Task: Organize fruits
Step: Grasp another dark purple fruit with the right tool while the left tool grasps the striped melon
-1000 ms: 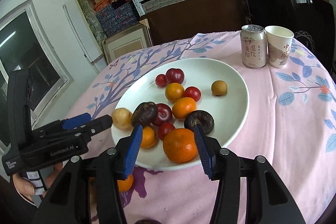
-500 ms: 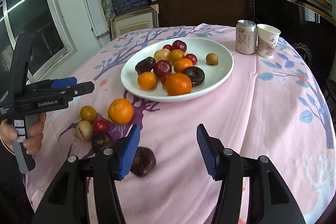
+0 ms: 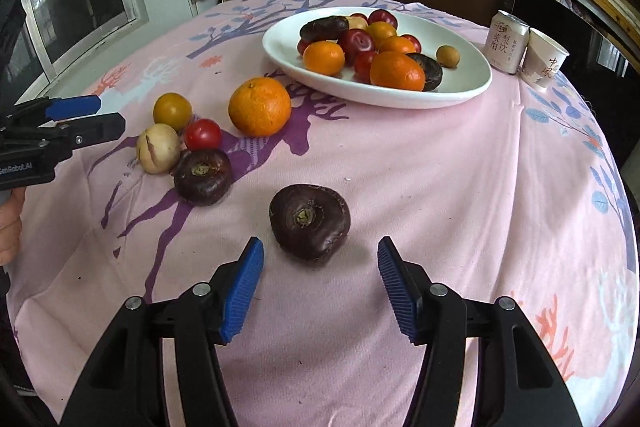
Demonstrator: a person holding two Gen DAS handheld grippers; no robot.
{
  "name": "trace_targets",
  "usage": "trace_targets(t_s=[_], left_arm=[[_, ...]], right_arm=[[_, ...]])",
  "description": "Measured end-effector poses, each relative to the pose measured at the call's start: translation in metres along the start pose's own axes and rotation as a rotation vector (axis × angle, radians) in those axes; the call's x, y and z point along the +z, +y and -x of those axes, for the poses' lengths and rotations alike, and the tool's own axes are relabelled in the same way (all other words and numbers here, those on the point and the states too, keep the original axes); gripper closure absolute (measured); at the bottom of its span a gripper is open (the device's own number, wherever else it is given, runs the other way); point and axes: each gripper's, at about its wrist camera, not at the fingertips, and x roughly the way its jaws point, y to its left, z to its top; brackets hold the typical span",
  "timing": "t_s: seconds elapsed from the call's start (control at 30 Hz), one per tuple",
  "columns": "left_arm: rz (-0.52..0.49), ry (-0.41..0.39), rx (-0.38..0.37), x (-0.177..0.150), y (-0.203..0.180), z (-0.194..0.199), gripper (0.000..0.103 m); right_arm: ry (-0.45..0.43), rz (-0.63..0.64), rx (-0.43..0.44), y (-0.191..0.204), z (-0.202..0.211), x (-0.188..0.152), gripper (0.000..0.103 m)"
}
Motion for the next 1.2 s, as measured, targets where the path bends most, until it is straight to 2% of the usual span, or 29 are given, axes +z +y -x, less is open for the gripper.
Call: trace_targets(t_s=[0.2,0.27,0.8,0.97,1.13,1.2], left_arm=[[-0.011,0.018,-0.003,-0.007,-0.004,-0.001,0.025],[-0.016,0.021,-0.003,-0.007,-0.006,-0.002,0.025],[-0.053,0.061,-0.027,-0.011,-0.024,-0.014,0.025],[-0.052,0.071,-0.012,-0.007,-0.029,-0.027,0.025],[-0.049,0.103,-0.017,-0.002,-0.031,-0.041,0.034],[-0.042,0.12,-0.022,-0.002,-0.03,-0.046,0.042]], right_arm=[[-0.005,-0.023,-0.017,0.002,-0.014,0.011,0.045],[-0.012,-0.034,-0.017,0.001,-0.013,0.012,0.06],[-0.075,-0.119,0.034,-0.023,0.026,-0.015,0.06],[-0.087,-0.127,0.044,-0.023,0.033,-0.023,0.06],[-0.103,-0.132,0.046,-0.024,0.041,-0.026,0.06],[-0.107,-0.134,0.046,-0.024,0.043,-0.027,0.06]])
